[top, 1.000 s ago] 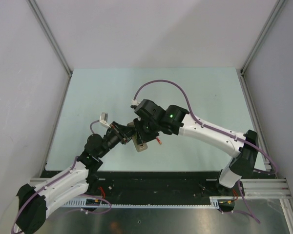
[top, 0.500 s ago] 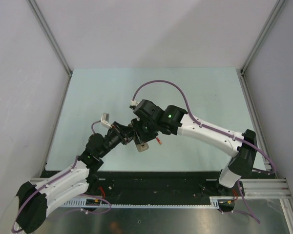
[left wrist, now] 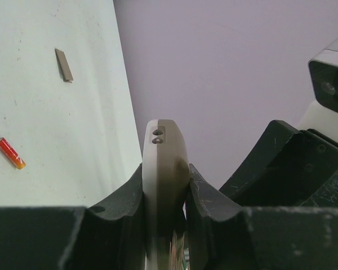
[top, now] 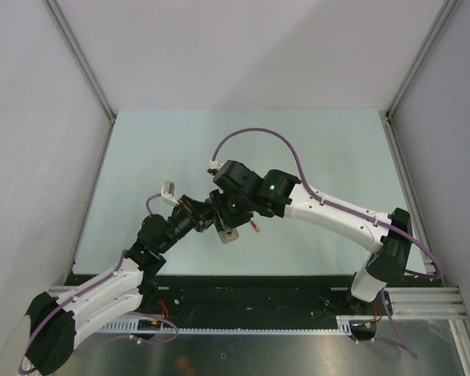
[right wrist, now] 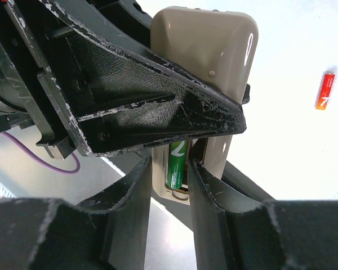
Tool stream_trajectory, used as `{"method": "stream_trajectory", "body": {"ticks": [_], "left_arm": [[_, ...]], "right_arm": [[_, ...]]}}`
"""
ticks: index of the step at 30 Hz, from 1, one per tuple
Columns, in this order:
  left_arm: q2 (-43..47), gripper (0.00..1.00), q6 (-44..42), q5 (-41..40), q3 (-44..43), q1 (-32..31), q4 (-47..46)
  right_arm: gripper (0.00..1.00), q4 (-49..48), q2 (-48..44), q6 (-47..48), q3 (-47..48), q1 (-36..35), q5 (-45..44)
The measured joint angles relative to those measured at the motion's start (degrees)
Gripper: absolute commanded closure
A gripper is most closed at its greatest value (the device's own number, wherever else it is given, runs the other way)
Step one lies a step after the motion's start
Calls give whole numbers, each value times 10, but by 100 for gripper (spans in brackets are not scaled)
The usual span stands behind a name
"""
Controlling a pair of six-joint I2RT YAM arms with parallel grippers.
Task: Load the batteries into the remote control
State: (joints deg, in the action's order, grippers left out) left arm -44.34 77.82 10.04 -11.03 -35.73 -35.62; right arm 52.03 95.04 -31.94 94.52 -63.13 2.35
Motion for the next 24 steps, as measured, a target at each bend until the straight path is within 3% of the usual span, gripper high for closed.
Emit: {"method": "stream_trajectory", "body": {"ticks": [21, 24], "left_arm": [[3, 100, 4, -5, 0, 0, -2], [2, 100, 4, -8, 0, 0, -2]], "right_arm": [[64, 15, 3, -2, 13, -21, -58], [60, 22, 8, -2, 20, -26, -73]]}}
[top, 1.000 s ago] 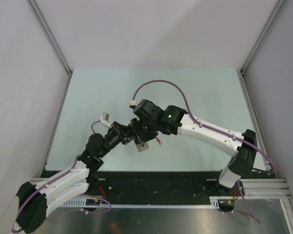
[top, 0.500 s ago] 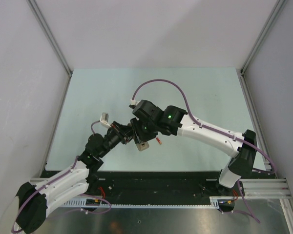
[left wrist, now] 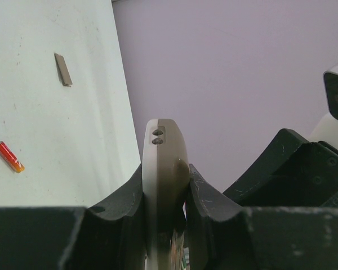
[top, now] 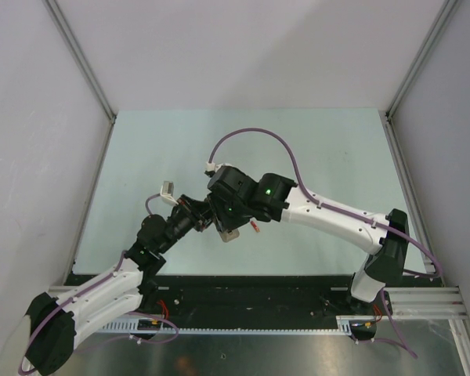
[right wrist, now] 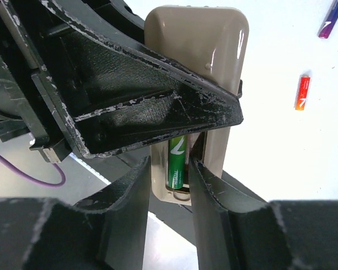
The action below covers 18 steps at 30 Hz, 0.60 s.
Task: Load the batteries into the remote control
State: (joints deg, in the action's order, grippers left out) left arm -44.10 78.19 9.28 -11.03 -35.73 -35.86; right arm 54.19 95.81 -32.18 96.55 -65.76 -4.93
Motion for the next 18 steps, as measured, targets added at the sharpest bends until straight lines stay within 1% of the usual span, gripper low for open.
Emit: {"method": "stream_trajectory", "body": {"ticks": [1, 4, 18], "left_arm": [[0, 100, 0, -1, 0, 0, 0], [0, 100, 0, -2, 0, 0, 0], [0, 100, 0, -2, 0, 0, -14]], "right_arm": [[57, 0, 1, 0, 1, -2, -2], [52, 2, 2, -2, 6, -5, -7], [48, 13, 2, -2, 22, -6, -14]]}}
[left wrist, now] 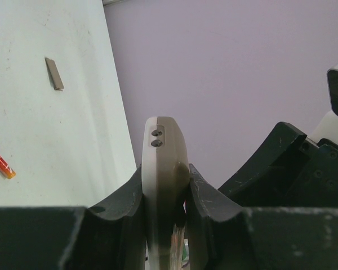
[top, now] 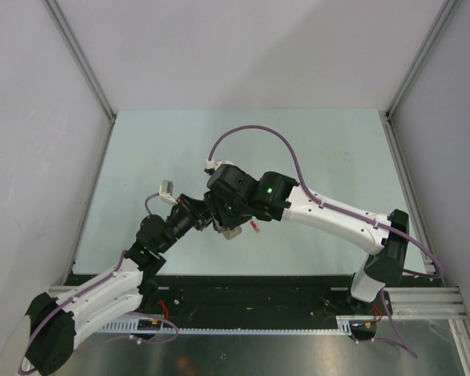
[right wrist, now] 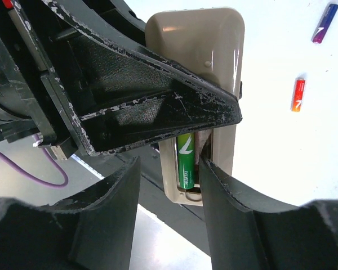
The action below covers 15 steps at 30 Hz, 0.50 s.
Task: Load the batteries into the remote control
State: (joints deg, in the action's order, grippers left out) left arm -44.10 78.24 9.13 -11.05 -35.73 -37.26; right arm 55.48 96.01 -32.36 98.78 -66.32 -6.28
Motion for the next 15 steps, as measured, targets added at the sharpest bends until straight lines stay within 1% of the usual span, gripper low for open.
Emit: {"method": "stream_trajectory", "body": {"ticks": [15], "left_arm": [[3, 100, 3, 0, 0, 0, -4]], "right_arm": [[46, 14, 0, 0, 12, 0, -16]]}}
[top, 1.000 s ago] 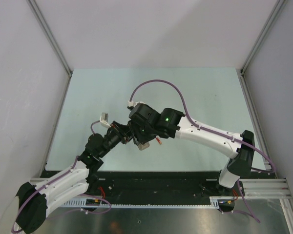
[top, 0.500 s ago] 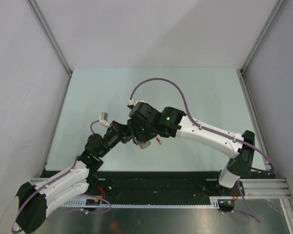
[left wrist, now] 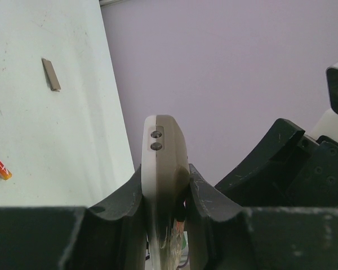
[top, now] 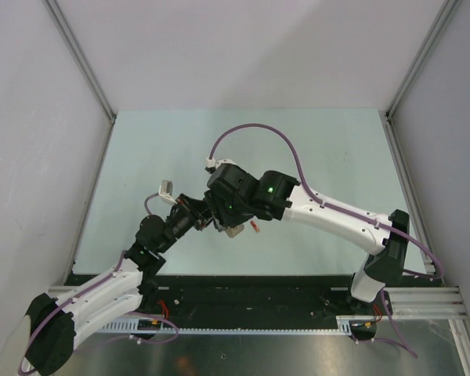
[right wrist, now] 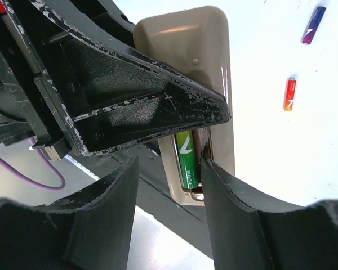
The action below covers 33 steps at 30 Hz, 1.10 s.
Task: Load the batteries into the remote control
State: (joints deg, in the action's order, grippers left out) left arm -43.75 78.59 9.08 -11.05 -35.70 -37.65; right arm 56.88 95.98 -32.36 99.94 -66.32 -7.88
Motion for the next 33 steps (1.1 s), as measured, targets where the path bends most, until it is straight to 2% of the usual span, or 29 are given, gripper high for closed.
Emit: {"method": "stream_trajectory", "body": {"ticks": [12, 20, 27, 33], "left_arm": [[0, 100, 2, -3, 0, 1, -8], [8, 100, 10, 11, 0, 3, -24], [10, 100, 12, 23, 0, 8, -27], [10, 100, 15, 36, 0, 10, -32]], "right_arm": [[45, 31, -8, 4, 23, 2, -29], [44, 66, -31, 14, 28, 46, -68], [42, 13, -131, 15, -44, 103, -16], [41, -101, -205, 1, -182, 152, 120]]}}
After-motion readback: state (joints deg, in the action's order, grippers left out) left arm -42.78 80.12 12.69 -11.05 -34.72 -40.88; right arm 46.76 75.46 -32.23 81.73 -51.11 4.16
